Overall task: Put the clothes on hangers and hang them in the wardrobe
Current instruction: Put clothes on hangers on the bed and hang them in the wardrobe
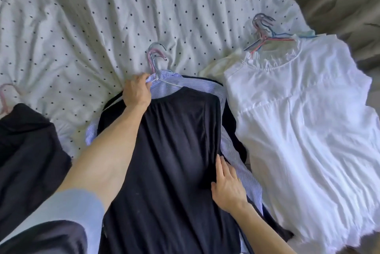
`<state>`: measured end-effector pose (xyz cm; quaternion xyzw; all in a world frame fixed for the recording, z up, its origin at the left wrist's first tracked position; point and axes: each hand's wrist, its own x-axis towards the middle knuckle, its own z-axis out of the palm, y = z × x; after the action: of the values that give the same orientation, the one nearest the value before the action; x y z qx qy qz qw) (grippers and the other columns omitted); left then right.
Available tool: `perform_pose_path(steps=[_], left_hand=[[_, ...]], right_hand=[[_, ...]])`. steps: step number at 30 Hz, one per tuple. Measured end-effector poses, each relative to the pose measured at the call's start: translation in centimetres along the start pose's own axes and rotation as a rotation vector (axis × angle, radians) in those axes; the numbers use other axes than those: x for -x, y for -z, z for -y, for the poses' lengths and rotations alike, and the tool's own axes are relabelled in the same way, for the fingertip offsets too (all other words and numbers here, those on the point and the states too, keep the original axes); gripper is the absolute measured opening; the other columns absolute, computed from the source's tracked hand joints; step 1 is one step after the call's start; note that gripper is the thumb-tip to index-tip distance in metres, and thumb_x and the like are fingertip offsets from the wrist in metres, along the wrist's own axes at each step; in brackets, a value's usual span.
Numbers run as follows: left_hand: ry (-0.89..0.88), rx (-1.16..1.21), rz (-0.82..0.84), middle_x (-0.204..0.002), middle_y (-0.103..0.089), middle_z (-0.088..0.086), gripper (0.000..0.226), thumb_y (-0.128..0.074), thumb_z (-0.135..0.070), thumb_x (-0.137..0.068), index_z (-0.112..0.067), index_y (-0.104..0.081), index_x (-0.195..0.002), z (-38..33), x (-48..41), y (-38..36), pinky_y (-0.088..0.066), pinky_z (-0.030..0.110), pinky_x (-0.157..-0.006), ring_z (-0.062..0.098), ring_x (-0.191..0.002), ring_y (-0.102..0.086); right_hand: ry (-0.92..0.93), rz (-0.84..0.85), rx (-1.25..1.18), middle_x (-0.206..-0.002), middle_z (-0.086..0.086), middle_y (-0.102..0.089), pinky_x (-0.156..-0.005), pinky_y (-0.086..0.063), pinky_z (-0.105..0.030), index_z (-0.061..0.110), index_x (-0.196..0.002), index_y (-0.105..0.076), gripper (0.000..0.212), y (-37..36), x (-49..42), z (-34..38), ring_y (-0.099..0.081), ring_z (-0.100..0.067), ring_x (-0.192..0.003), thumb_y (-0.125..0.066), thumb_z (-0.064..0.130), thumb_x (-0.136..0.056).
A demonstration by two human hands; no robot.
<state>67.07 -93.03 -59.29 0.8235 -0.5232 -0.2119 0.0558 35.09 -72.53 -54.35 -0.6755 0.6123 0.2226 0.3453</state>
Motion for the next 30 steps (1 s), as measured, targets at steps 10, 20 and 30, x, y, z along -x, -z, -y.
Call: perform_pose_path(steps=[10, 20, 30], left_hand=[[0.041, -0.060, 0.138, -0.143, -0.045, 0.017, 0.051, -0.052, -0.025, -0.097, -0.017, -0.041, -0.146, -2.9, 4.0, 2.7, -0.045, 0.053, -0.098, 0.038, -0.131, -0.043], [-0.389, -0.198, 0.526, -0.155, -0.038, 0.002, 0.055, -0.044, -0.032, -0.099, -0.024, -0.034, -0.153, -15.7, 25.7, 7.2, -0.038, 0.043, -0.110, 0.026, -0.139, -0.037], [-1.203, -0.326, 0.400, -0.160, -0.029, 0.000, 0.057, -0.043, -0.034, -0.099, -0.028, -0.028, -0.154, -39.5, 49.8, 8.6, -0.024, 0.041, -0.118, 0.021, -0.146, -0.027]], right_hand=[[-0.054, 0.066, -0.141, -0.164, -0.001, -0.020, -0.115, -0.034, -0.039, 0.017, -0.157, -0.015, 0.064, 2.8, 3.1, -1.4, -0.021, -0.024, -0.148, -0.040, 0.030, -0.100], [-0.078, -0.247, -0.363, -0.136, 0.011, -0.059, -0.101, -0.044, -0.031, 0.032, -0.131, -0.059, 0.034, 10.6, 18.5, -8.7, -0.048, -0.015, -0.130, -0.043, 0.034, -0.101], [-0.360, -0.872, -0.422, -0.136, 0.016, -0.057, -0.115, -0.033, -0.026, 0.035, -0.123, -0.066, 0.028, 8.9, 44.9, -25.1, -0.041, -0.009, -0.137, -0.049, 0.039, -0.100]])
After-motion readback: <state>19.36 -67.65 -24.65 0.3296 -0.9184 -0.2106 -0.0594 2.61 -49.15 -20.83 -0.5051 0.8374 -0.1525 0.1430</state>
